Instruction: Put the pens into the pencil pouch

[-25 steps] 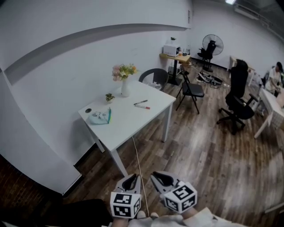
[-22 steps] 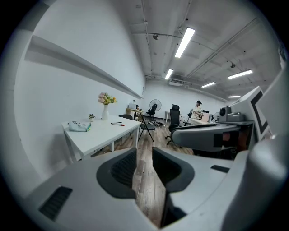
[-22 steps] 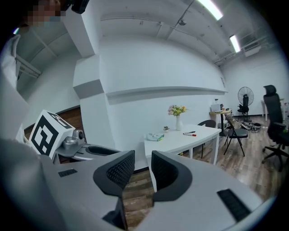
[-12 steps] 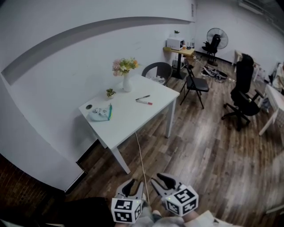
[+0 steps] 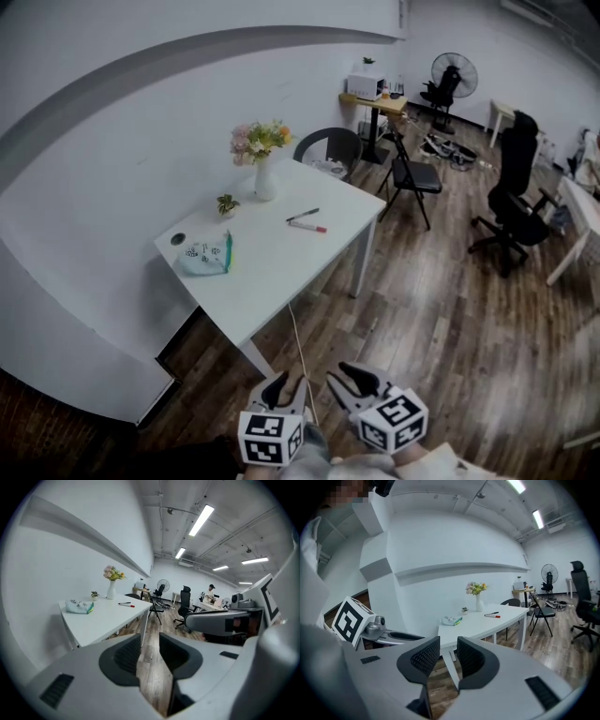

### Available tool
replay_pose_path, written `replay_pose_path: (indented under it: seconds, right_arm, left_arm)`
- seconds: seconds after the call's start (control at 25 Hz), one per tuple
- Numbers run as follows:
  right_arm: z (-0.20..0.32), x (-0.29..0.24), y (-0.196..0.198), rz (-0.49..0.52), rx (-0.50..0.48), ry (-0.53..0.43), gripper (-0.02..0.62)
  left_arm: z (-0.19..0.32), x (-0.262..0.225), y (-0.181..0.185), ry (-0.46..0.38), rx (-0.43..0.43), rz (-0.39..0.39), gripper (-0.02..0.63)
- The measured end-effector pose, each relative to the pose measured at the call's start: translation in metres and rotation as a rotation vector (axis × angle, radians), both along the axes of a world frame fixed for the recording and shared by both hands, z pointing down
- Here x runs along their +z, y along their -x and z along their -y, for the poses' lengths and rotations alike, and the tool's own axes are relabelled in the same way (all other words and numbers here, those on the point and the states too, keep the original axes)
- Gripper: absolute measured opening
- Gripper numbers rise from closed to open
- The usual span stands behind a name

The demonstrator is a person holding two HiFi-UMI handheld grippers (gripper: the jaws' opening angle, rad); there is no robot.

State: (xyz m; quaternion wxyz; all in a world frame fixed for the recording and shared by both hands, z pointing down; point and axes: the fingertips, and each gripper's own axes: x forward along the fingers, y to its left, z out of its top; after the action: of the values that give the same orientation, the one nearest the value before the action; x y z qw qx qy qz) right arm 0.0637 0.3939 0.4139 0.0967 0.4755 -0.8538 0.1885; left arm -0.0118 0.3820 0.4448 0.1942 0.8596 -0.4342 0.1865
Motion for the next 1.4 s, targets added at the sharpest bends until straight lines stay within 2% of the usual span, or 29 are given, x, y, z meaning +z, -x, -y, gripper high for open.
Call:
replay_pose_path:
  seconds: [0.28,0.56,0.96,1.2,1.4]
  right_arm:
    - [0.092,-0.018,0.03,-0.011,0.004,-0.036,0.092]
    - [0.154,-0.022,0.046,-0.022,0.045,-0.053,0.092]
    - [0.186,-0.002,0.055,-0.061,0.039,0.025,0.092]
    - [0.211,0.005,0.055,-0.051,0.027,0.03,0.092]
    - [0.254,0.006,0.053,-0.036,-0.006,0.026,0.092]
  left_arm:
    - [0.095,-0.02,0.022,-0.037,0.025,0.001,0.106]
    - [0.163,-0.026,0.043,-0.062,0.05,-0.004,0.106]
    - [0.192,-0.013,0.052,-0.021,0.067,-0.029,0.106]
    - [0.216,-0.005,0.049,-0.019,0.073,-0.005,0.106]
    - [0.249,-0.003,0.051,-0.011,0.037,0.013,0.106]
